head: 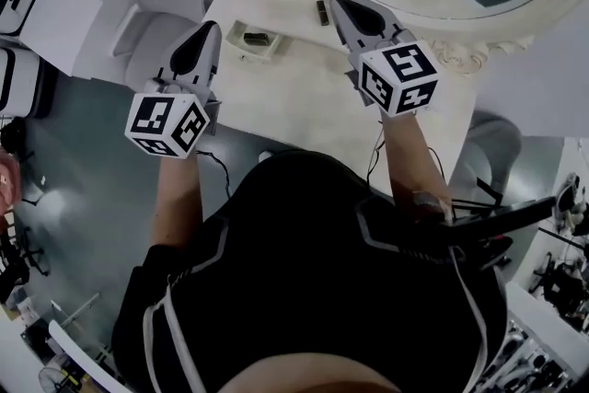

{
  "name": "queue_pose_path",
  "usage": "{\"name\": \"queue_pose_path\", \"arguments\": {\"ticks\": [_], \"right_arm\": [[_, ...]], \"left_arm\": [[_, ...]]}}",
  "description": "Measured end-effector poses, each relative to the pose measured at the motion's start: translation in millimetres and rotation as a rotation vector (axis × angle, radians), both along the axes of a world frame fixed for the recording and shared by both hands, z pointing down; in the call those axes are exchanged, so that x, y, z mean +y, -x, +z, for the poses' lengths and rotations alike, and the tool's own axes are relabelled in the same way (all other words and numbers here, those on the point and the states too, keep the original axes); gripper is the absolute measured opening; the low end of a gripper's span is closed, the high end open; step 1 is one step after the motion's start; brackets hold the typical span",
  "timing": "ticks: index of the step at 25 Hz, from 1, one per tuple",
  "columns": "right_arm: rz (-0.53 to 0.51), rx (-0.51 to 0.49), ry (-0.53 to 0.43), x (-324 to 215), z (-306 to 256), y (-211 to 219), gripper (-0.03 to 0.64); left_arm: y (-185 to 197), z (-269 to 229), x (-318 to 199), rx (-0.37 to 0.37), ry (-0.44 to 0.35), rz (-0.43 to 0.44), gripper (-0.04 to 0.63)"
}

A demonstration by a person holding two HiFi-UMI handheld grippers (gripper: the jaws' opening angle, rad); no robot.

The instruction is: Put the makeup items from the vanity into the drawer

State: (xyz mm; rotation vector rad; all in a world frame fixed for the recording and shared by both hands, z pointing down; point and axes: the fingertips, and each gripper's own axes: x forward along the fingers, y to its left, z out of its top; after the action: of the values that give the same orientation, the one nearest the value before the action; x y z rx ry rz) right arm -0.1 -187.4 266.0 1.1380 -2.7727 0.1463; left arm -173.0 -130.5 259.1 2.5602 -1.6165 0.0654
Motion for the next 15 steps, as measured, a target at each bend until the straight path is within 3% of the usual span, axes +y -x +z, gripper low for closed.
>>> {"name": "queue_pose_path", "arguments": {"ticks": [7,15], "right_arm": [[0.0,0.018,-0.05,0.0,-16.2,7.3,0.005],[0.014,0.028,-0.044,-0.6,-17.0,2.7,0.003]], "left_arm": [[19.2,-23.4,4.9,-0.001,-0.062,-0.087,0.005],[15.8,-20.4,5.1,0.002,-0.061,-0.086,0.004]]}}
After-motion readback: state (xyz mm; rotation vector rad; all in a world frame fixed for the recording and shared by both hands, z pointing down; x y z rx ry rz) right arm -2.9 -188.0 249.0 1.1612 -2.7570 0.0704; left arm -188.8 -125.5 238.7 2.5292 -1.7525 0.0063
